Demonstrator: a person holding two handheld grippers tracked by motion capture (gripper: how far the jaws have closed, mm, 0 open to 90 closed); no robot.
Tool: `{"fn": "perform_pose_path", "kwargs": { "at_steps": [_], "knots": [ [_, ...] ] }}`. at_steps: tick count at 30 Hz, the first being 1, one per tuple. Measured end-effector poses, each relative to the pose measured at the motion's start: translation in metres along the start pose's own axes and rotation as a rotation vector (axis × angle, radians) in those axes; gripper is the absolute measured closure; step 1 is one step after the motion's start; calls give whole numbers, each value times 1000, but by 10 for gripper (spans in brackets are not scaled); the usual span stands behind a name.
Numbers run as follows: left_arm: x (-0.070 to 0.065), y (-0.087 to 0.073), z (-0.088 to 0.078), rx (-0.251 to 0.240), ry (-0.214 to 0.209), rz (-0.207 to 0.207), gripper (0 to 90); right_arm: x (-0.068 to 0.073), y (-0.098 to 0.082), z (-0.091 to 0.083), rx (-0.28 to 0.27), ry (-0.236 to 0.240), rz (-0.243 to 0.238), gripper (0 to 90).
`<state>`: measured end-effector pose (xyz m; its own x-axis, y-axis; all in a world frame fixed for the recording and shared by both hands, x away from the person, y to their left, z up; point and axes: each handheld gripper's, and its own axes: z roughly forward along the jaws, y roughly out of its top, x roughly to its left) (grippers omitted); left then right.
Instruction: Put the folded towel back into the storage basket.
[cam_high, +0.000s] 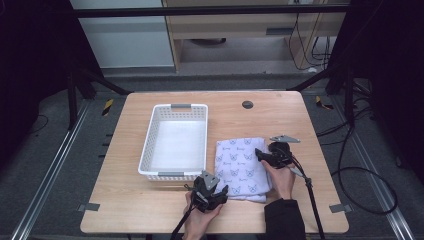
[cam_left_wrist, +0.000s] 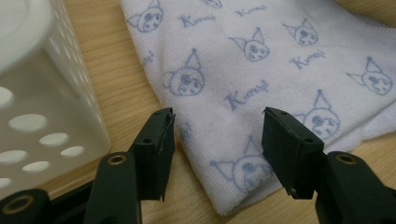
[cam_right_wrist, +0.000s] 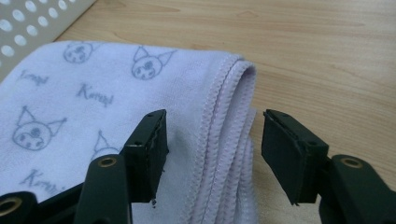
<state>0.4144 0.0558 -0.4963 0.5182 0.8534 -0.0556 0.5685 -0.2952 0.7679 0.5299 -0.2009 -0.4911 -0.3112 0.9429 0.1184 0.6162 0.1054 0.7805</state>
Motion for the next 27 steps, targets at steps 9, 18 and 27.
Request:
{"fn": "perform_pose_path", "kwargs": {
  "at_steps": [9, 18, 27],
  "knots": [
    [1, -2, 4, 6, -13, -12, 451, -1, -4, 6, 25, -2, 2, 435],
    [4, -3, 7, 14, -36, -38, 459, -4, -6, 10, 46, 32, 72, 466],
    [5, -3, 9, 11, -64, -48, 518, -5, -10, 10, 30, 79, 115, 583]
  ]
}}
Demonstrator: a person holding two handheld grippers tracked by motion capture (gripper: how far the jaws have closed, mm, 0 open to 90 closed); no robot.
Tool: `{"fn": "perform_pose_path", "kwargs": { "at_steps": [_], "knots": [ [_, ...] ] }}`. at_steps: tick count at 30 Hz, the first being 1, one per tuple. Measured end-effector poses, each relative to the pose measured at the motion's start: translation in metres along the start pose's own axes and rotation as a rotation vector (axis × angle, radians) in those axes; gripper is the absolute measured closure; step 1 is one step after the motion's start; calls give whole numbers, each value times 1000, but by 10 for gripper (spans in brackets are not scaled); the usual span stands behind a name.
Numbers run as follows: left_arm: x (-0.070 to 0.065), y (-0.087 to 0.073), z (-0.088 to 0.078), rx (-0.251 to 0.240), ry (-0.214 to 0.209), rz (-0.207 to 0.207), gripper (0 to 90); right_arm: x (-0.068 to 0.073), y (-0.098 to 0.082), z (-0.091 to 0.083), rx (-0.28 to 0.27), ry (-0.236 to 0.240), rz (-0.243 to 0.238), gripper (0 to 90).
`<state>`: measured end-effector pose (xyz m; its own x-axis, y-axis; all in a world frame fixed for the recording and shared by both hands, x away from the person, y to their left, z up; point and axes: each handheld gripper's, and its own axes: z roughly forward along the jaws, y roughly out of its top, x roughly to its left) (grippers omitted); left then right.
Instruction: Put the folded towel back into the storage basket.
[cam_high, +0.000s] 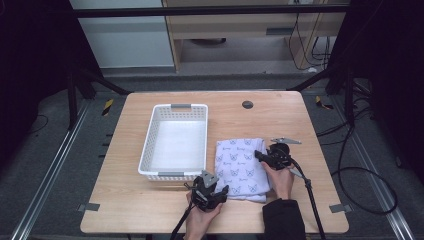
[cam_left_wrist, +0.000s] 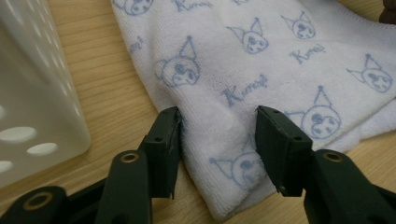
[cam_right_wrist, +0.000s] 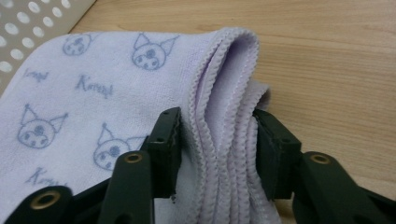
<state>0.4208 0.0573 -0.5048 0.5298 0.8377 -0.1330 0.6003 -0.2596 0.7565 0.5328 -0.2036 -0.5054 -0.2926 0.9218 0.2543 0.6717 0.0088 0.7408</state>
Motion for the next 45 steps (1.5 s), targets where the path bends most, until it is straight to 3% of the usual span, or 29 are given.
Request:
{"fn": "perform_pose_path", "kwargs": {
  "at_steps": [6, 8, 12, 18, 24, 27, 35, 45],
  "knots": [
    [0, 0, 1, -10, -32, -11, 631, 3, 1, -1, 8, 8, -5, 690],
    [-3, 1, 0, -19, -15, 9, 714, 3, 1, -1, 4, 14, -1, 719],
    [-4, 2, -2, -34, -5, 24, 787, 2, 1, -3, -2, 25, 19, 735],
    [-3, 3, -12, -88, -15, 16, 803, 5, 3, -12, -32, 30, 9, 744],
    [-8, 12, -32, -150, -26, 46, 805, 13, 7, -30, -79, 53, -22, 747],
    [-12, 18, -43, -186, -32, 64, 806, 17, 11, -45, -127, 64, -28, 746],
    [-18, 30, -58, -234, -34, 105, 808, 24, 18, -69, -210, 68, -44, 747],
    [-23, 43, -70, -259, -32, 136, 809, 30, 22, -80, -250, 72, -47, 747]
  ]
}}
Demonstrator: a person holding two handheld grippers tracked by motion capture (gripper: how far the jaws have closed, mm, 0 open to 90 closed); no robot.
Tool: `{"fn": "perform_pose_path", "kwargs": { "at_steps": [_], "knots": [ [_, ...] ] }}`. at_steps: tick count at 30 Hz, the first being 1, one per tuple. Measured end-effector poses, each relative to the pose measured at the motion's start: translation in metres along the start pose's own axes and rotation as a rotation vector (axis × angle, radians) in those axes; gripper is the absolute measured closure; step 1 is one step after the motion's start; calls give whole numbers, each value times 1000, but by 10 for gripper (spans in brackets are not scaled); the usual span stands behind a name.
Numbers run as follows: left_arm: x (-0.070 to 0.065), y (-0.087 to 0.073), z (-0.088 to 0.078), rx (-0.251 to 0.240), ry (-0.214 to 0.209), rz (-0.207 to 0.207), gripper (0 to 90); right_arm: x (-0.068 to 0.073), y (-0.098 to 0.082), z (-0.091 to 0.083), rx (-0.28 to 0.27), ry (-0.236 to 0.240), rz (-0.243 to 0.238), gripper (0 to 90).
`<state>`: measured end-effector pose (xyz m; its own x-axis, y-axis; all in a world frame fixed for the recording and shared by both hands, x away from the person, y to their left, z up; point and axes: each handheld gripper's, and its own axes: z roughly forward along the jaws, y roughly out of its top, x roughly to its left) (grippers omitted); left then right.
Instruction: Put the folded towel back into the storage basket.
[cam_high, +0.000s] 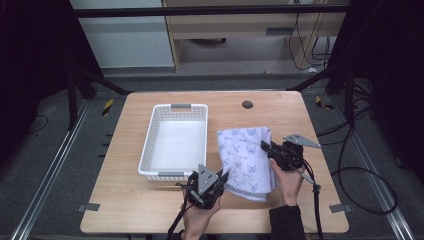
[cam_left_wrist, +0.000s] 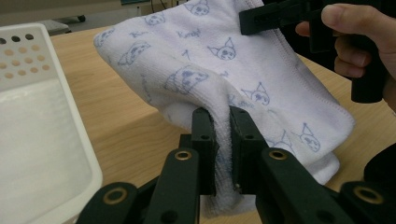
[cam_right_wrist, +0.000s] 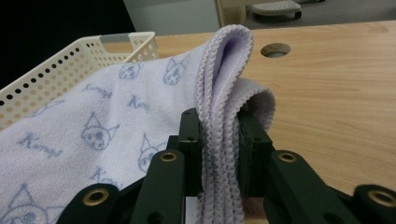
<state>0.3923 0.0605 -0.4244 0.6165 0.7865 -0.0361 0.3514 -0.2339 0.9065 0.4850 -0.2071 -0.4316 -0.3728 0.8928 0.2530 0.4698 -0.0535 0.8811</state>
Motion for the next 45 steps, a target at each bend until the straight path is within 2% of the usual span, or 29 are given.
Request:
{"fn": "perform_pose_path", "kwargs": {
  "at_steps": [9, 26, 33, 39, 45],
  "knots": [
    [-1, 9, -9, -19, 1, 20, 809, 9, 10, -9, -56, 2, -15, 747],
    [2, 26, -24, -55, 11, 46, 809, 24, 26, -18, -103, 12, -47, 747],
    [7, 40, -31, -64, 2, 51, 809, 30, 35, -20, -125, 11, -53, 747],
    [14, 47, -34, -60, -19, 34, 809, 36, 43, -22, -145, 9, -55, 747],
    [17, 57, -39, -46, -10, 54, 809, 39, 51, -22, -146, 14, -55, 747]
  ]
}}
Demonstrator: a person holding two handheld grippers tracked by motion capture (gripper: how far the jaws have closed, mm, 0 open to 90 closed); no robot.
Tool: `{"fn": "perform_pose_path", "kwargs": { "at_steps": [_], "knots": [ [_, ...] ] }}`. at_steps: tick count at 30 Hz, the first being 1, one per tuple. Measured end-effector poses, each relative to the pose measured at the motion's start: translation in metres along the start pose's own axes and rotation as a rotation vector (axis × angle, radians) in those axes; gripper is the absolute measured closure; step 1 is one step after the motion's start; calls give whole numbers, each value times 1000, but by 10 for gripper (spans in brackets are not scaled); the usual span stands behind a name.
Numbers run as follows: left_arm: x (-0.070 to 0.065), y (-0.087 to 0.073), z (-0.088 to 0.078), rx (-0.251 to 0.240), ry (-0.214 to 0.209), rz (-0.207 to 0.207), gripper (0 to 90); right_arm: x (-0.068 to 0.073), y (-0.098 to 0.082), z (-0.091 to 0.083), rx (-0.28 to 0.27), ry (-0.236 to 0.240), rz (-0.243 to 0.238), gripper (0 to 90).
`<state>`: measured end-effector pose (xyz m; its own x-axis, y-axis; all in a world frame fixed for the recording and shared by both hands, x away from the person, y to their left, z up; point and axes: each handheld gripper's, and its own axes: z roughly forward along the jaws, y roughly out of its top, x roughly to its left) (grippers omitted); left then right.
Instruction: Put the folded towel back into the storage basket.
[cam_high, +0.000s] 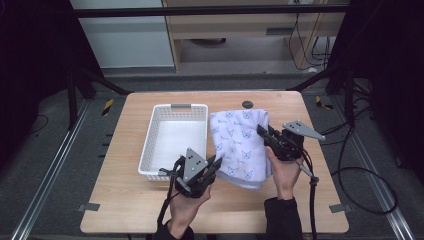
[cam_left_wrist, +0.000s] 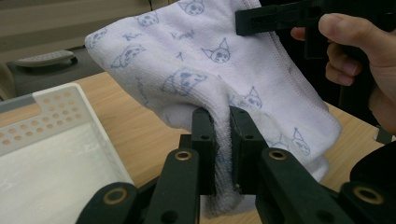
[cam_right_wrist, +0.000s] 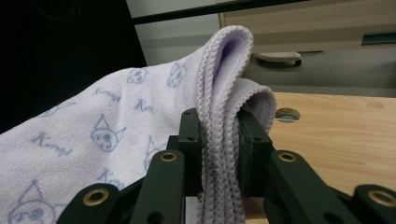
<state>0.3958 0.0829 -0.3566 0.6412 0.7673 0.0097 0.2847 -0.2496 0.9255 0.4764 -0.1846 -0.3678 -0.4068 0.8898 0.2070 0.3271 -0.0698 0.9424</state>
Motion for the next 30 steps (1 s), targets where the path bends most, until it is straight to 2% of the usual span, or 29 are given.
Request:
{"fn": "perform_pose_path", "kwargs": {
  "at_steps": [7, 10, 14, 20, 21, 30],
  "knots": [
    [4, 17, -7, 6, 19, 43, 809, 9, 14, 2, -20, 0, -8, 747],
    [7, 21, -10, 6, 27, 50, 809, 13, 19, 3, -27, -1, -17, 748],
    [12, 25, -15, 4, 20, 38, 809, 18, 24, 4, -35, 5, -21, 748],
    [18, 31, -25, 5, 39, 50, 809, 26, 30, 6, -47, 13, -24, 748],
    [20, 33, -29, -1, 51, 63, 809, 31, 33, 7, -51, 18, -32, 748],
    [36, 32, -44, -8, 56, 25, 809, 53, 37, 18, -55, 32, -40, 748]
  ]
}}
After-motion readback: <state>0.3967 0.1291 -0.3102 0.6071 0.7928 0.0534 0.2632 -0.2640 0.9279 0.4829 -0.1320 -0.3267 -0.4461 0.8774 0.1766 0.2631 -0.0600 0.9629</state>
